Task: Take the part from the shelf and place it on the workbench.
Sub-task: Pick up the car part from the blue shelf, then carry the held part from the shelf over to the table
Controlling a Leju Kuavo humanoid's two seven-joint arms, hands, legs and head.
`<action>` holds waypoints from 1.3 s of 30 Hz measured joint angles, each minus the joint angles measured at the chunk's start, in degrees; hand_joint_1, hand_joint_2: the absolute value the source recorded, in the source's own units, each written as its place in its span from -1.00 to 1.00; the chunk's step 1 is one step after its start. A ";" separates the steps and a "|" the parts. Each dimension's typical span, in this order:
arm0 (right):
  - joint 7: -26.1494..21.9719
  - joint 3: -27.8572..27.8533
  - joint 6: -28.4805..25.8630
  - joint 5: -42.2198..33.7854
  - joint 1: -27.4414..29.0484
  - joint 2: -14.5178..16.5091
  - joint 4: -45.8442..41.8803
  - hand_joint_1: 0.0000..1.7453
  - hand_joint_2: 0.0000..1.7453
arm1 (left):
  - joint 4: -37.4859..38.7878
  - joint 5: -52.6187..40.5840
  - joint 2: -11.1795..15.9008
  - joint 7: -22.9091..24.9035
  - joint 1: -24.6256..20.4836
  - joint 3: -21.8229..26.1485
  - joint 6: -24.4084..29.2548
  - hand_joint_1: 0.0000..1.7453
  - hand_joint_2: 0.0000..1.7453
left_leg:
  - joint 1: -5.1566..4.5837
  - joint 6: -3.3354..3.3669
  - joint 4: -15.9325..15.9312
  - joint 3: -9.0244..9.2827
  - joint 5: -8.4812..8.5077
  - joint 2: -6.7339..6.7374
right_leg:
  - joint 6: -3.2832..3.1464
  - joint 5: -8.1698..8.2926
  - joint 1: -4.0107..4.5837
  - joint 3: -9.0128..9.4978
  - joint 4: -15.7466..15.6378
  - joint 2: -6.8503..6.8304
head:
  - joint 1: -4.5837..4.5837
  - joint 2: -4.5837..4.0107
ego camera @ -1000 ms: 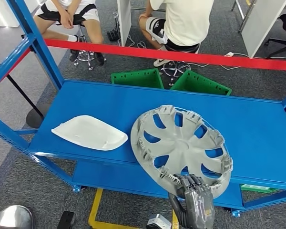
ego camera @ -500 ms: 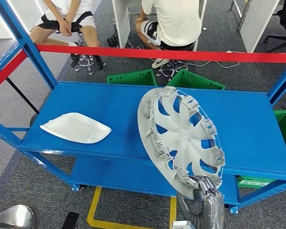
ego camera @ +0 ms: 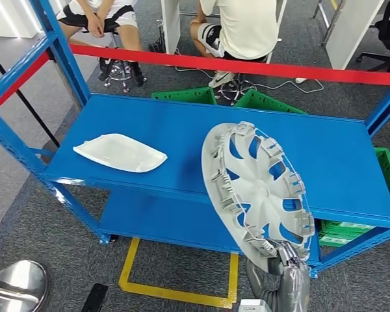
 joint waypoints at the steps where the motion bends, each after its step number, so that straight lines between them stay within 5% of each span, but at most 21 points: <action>1: -0.09 -0.16 0.01 -0.05 0.08 0.09 0.00 1.00 1.00 | 0.00 -0.02 0.01 0.01 -0.03 -0.03 0.03 -1.00 1.00 | -0.02 0.21 0.02 -0.67 0.57 0.05 | 0.22 -2.91 -0.01 -0.98 3.23 -0.01 | 0.17 0.00; 3: -0.39 -0.39 0.02 -0.20 0.17 0.27 0.01 1.00 1.00 | 0.00 -0.06 0.01 0.01 0.00 -0.07 0.08 -1.00 1.00 | -0.10 0.35 0.08 -2.21 1.78 0.06 | 0.51 -7.03 0.00 -2.48 10.39 0.00 | 0.39 0.00; 5: -0.83 -0.60 0.02 -0.47 0.27 0.46 0.02 1.00 1.00 | 0.00 -0.13 0.02 0.05 0.02 -0.09 0.15 -1.00 1.00 | -0.16 0.27 0.15 -3.68 2.90 0.08 | 0.53 -6.17 0.00 -1.11 12.11 0.00 | 0.41 0.00; 7: -1.29 -0.87 0.03 -0.74 0.35 0.77 0.02 1.00 1.00 | 0.00 -0.29 0.01 0.16 0.02 -0.13 0.22 -1.00 1.00 | -0.17 0.01 0.26 -4.84 3.86 0.07 | 0.30 -3.29 0.00 4.19 5.94 0.00 | 0.41 0.00; 9: -1.53 -1.10 0.03 -0.91 0.38 1.09 0.01 1.00 1.00 | 0.00 -0.55 -0.02 0.37 0.09 -0.24 0.25 -1.00 1.00 | -0.29 -0.48 0.48 -5.62 4.74 0.02 | -0.08 -3.08 0.12 10.04 -2.42 0.05 | 0.37 0.00; 11: -1.53 -1.25 0.03 -0.98 0.56 1.32 -0.02 1.00 1.00 | 0.00 -0.77 -0.02 0.52 0.27 -0.45 0.28 -1.00 1.00 | -0.31 -1.12 0.56 -6.00 5.60 0.02 | -0.60 -3.99 0.37 11.72 -5.90 0.16 | 0.27 0.00; 13: -1.30 -1.41 0.03 -0.90 0.87 1.44 -0.04 1.00 1.00 | 0.00 -0.95 -0.01 0.60 0.57 -0.67 0.32 -1.00 1.00 | -0.20 -1.79 0.69 -6.39 5.79 0.02 | -1.56 -3.39 0.34 10.64 -5.99 0.13 | 0.35 0.00; 14: -1.08 -1.50 0.03 -0.83 1.02 1.49 -0.09 1.00 1.00 | 0.00 -1.03 -0.01 0.67 0.74 -0.77 0.38 -1.00 1.00 | -0.17 -2.14 1.48 -6.82 4.56 0.01 | -2.11 -2.84 0.25 10.11 -6.00 0.08 | 0.29 0.00; 16: -0.67 -1.65 0.03 -0.77 1.29 1.59 -0.32 1.00 1.00 | 0.00 -1.19 0.01 0.87 0.95 -0.93 0.53 -1.00 1.00 | -0.06 -2.71 6.03 -8.37 -0.62 0.02 | -2.89 -1.51 0.07 8.97 -6.03 0.03 | 0.01 0.00; 18: -0.70 -1.84 0.04 -0.98 1.60 1.70 -0.48 1.00 1.00 | 0.00 -1.48 0.01 1.02 0.97 -1.08 0.70 -1.00 1.00 | 0.02 -3.07 13.27 -10.00 -5.36 0.02 | -3.04 -0.17 0.09 7.53 -5.94 0.12 | -0.25 0.00; 19: -0.87 -1.99 0.04 -1.13 1.79 1.80 -0.48 1.00 1.00 | 0.00 -1.74 0.01 1.06 0.95 -1.16 0.80 -1.00 1.00 | 0.05 -3.15 15.75 -10.10 -5.84 0.02 | -2.99 0.46 0.10 6.71 -5.88 0.20 | -0.26 0.00; 21: -1.35 -2.48 0.03 -1.50 2.34 2.11 -0.54 1.00 1.00 | 0.00 -2.46 0.00 1.13 0.94 -1.42 1.07 -1.00 1.00 | 0.12 -3.09 15.27 -7.84 -3.47 -0.07 | -2.68 1.56 0.09 5.15 -5.74 0.69 | -0.25 0.00; 23: -1.98 -3.05 0.03 -1.89 3.03 2.52 -0.82 1.00 1.00 | 0.00 -3.12 0.00 1.19 0.93 -1.83 1.43 -1.00 1.00 | 0.26 -2.78 8.16 -2.27 -1.19 -1.93 | -2.13 2.54 0.07 3.85 -5.42 1.53 | -0.27 0.00; 25: -2.63 -3.56 0.04 -2.16 3.63 2.88 -1.30 1.00 1.00 | 0.00 -3.52 -0.02 1.24 0.94 -2.25 1.74 -1.00 1.00 | 0.43 -2.23 0.75 2.70 -1.71 -4.33 | -1.50 3.55 0.17 2.88 -5.06 2.43 | -0.28 0.00; 26: -2.91 -3.80 0.04 -2.21 3.91 3.02 -1.52 1.00 1.00 | 0.01 -3.66 -0.05 1.29 0.94 -2.40 1.84 -1.00 1.00 | 0.38 -1.90 -1.08 3.72 -2.20 -4.84 | -1.19 4.19 0.18 2.47 -5.08 2.94 | -0.27 0.00; 29: -3.49 -4.58 0.05 -1.91 4.86 3.51 -2.08 1.00 1.00 | 0.13 -3.93 -0.31 1.52 1.08 -2.66 2.09 -1.00 1.00 | 0.30 -0.67 -1.63 2.56 -1.29 -2.93 | -0.31 4.50 -0.03 1.01 -4.80 3.43 | -0.13 0.00; 31: -3.73 -5.23 0.05 -1.12 5.49 3.99 -2.53 1.00 1.00 | 0.20 -4.16 -0.38 1.60 1.33 -2.84 2.24 -1.00 1.00 | 0.35 0.12 -1.65 1.36 -0.21 -1.28 | 0.20 -0.37 -0.13 -0.68 -0.41 1.66 | 0.25 0.00; 33: -4.14 -5.85 0.05 -0.17 5.87 4.47 -2.87 1.00 1.00 | 0.21 -4.37 -0.35 1.60 1.47 -2.96 2.31 -1.00 1.00 | 0.20 0.40 -1.57 0.08 0.80 0.22 | 0.60 -5.71 -0.20 -2.34 7.30 0.36 | 0.53 0.00; 35: -4.58 -6.36 0.05 0.47 6.17 4.89 -3.08 1.00 1.00 | 0.22 -4.51 -0.29 1.60 1.43 -3.01 2.33 -1.00 1.00 | 0.14 0.33 -1.32 -1.33 1.73 1.77 | 0.82 -5.75 -0.22 -2.10 11.94 0.07 | 0.56 0.00; 37: -4.75 -6.80 0.05 0.70 6.49 5.27 -3.33 1.00 1.00 | 0.22 -4.64 -0.28 1.60 1.36 -3.07 2.34 -1.00 1.00 | 0.16 0.04 -0.79 -2.78 2.47 3.19 | 0.88 -2.23 -0.23 1.90 8.96 -0.53 | 0.56 0.00; 39: -4.78 -7.14 0.05 0.76 6.76 5.66 -3.64 1.00 1.00 | 0.23 -4.70 -0.30 1.60 1.34 -3.19 2.34 -1.00 1.00 | 0.02 -0.49 -0.11 -3.81 3.05 4.24 | 0.82 -1.79 -0.03 8.59 0.05 -2.50 | 0.57 0.00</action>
